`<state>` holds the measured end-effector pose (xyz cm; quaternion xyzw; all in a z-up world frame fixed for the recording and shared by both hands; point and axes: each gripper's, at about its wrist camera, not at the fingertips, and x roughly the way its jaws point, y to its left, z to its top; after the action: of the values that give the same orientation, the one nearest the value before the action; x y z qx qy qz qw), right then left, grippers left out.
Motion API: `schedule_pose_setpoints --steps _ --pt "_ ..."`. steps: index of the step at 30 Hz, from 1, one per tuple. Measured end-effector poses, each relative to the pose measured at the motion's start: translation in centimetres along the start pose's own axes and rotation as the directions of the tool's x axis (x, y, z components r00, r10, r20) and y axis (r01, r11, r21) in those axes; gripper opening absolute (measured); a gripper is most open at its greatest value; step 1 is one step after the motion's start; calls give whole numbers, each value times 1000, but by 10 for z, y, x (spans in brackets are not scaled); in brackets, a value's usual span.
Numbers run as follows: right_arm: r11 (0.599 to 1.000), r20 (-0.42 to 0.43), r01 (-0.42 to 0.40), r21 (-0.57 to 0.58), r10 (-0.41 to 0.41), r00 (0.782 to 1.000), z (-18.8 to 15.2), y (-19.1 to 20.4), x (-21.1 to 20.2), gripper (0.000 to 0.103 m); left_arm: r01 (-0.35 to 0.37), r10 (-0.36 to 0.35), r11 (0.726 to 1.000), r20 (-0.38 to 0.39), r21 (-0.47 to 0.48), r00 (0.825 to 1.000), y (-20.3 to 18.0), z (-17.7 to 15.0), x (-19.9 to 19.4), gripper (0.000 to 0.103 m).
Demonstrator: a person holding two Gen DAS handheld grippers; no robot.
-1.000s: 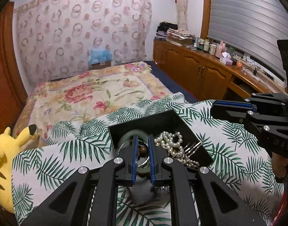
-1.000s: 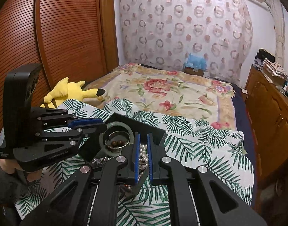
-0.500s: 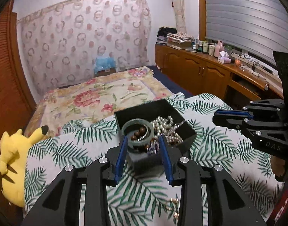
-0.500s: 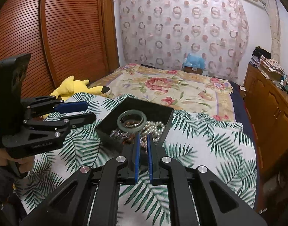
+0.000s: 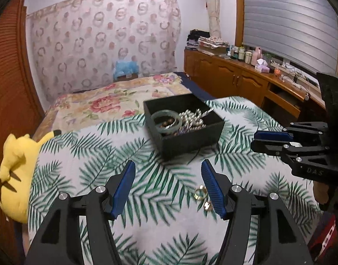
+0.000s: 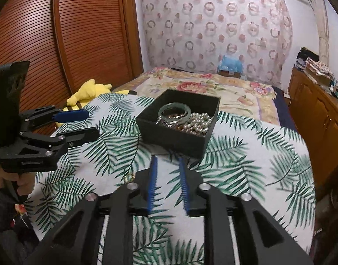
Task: Organize jewelry
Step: 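Grasp the gold flower earring with right tool while left tool grasps gold ring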
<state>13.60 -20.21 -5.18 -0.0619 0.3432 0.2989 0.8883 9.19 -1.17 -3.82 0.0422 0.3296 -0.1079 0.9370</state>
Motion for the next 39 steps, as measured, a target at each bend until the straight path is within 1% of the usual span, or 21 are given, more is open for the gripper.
schedule_pose_setpoints --steps 2,7,8,12,18,22,26,27,30,33,39 --pt "1000 -22 -13 -4 13 1000 -5 6 8 24 -6 6 1000 -9 -12 1000 6 -7 -3 61" --pt "999 -67 -41 -24 39 997 -17 23 27 24 -11 10 999 -25 -44 1000 16 -22 -7 71" --pt "998 -75 -49 -27 47 996 -19 25 30 24 -14 12 999 -27 -50 1000 17 -24 -7 76" --pt "995 -119 -81 -58 74 990 -25 43 44 24 -16 14 997 -28 -70 1000 24 -34 -11 80" --pt "987 -182 -117 -106 96 979 -28 65 63 24 -18 15 995 -39 -95 999 33 -42 -11 80" --pt "985 -209 -108 -135 78 975 -28 74 72 24 -16 11 995 -50 -96 999 33 -46 -7 80" --pt "983 -211 -93 -160 58 976 -27 77 73 23 -10 5 996 -57 -91 998 29 -48 -3 80" --pt "983 -209 -88 -164 52 976 -28 77 72 17 -8 3 996 -60 -88 998 28 -49 -2 80" --pt "983 -205 -95 -157 62 977 -29 74 71 16 -6 0 997 -68 -83 998 25 -48 2 80" --pt "987 -190 -86 -135 59 980 -30 64 64 16 6 -12 997 -79 -75 997 19 -47 7 80" --pt "995 -147 -57 -76 46 988 -34 35 41 17 27 -30 999 -107 -28 994 3 -43 22 80"
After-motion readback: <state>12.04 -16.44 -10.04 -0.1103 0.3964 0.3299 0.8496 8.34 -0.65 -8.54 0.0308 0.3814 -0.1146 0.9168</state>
